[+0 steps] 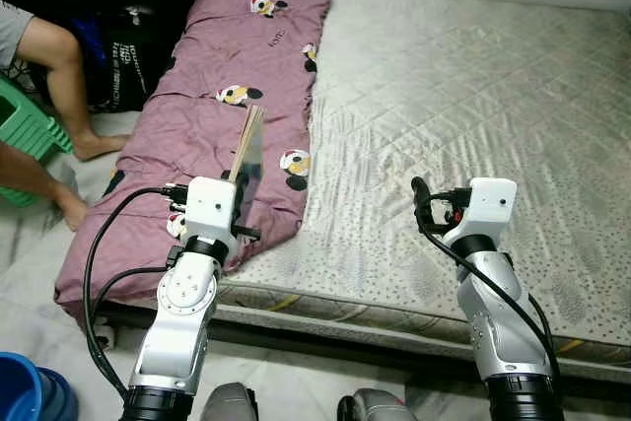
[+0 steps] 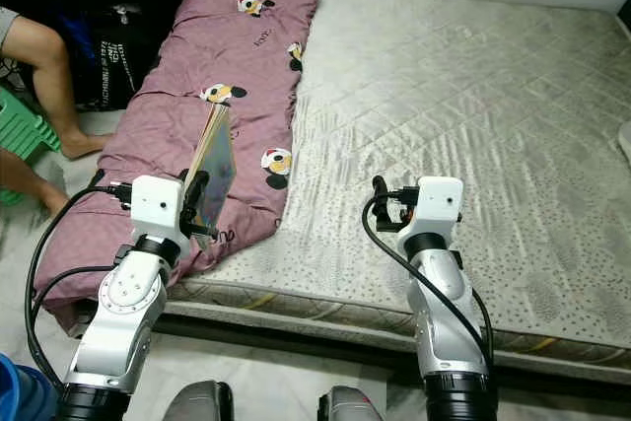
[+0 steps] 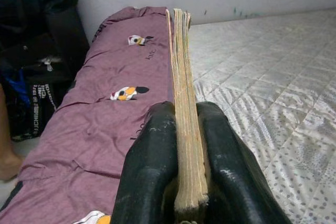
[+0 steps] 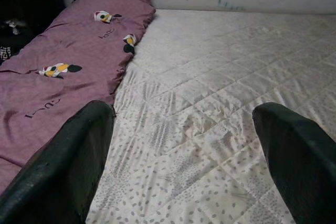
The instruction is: Clean up the room
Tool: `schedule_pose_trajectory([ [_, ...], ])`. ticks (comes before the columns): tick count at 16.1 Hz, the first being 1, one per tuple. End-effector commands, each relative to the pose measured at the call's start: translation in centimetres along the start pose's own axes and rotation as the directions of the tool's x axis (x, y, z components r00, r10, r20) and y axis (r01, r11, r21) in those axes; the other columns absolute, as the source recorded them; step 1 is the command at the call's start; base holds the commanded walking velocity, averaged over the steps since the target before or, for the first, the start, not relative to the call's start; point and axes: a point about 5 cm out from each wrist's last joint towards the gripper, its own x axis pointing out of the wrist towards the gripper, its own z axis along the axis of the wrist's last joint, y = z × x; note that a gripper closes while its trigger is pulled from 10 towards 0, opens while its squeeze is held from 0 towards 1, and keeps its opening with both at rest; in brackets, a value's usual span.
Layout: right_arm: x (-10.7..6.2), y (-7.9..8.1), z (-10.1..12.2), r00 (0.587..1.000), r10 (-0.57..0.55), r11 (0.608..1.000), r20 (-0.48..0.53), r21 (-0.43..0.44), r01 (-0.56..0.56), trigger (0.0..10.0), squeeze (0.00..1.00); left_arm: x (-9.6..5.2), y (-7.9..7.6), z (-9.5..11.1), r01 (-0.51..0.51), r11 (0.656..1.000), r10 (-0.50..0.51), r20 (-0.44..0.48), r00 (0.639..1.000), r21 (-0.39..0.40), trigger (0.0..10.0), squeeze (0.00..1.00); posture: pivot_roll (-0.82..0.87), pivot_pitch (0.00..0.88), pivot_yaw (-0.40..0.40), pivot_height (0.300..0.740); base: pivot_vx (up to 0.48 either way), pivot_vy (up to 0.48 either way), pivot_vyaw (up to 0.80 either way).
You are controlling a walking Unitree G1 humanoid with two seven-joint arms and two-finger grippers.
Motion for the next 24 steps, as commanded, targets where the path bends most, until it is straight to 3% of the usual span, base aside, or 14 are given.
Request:
schedule_pose_trajectory([
  [1, -0.1, -0.1, -0.3, 1.000, 0.002, 1.000, -0.021, -0.005, -0.002, 10.0, 0.00, 0.2, -0.1, 0.7, 0.009, 1.000, -0.009, 0.030, 1.000, 0.003, 10.0, 0.00, -0.03, 0.095, -0.007, 0.740, 0.000, -0.274, 0.00],
  [10, 0.0, -0.1, -0.3, 1.000, 0.007, 1.000, -0.027, -0.012, -0.007, 10.0, 0.00, 0.2, -0.1, 0.8, 0.005, 1.000, -0.005, 0.035, 0.999, -0.005, 10.0, 0.00, -0.03, 0.097, -0.008, 0.740, 0.000, -0.028, 0.00],
  [15, -0.1, -0.4, -0.4, 1.000, 0.004, 1.000, -0.027, -0.019, -0.005, 10.0, 0.00, 0.0, 0.1, 0.6, 0.008, 1.000, -0.008, 0.027, 1.000, -0.002, 10.0, 0.00, -0.03, 0.088, -0.009, 0.740, 0.000, -0.316, -0.24],
  [19, -1.0, -1.3, -0.6, 1.000, -0.009, 0.999, -0.021, -0.054, 0.008, 10.0, 0.00, -0.7, 1.1, 0.0, -0.033, 0.999, 0.033, -0.001, 0.999, 0.000, 10.0, 0.00, -0.03, 0.083, -0.006, 0.740, 0.000, -0.318, 0.00],
  [24, -1.9, -1.6, -0.6, 1.000, -0.014, 0.999, -0.017, -0.049, 0.013, 10.0, 0.00, -1.2, 1.1, -0.4, -0.045, 0.999, 0.045, -0.023, 0.999, -0.009, 10.0, 0.00, -0.05, 0.079, 0.015, 0.740, 0.000, -0.319, 0.00],
])
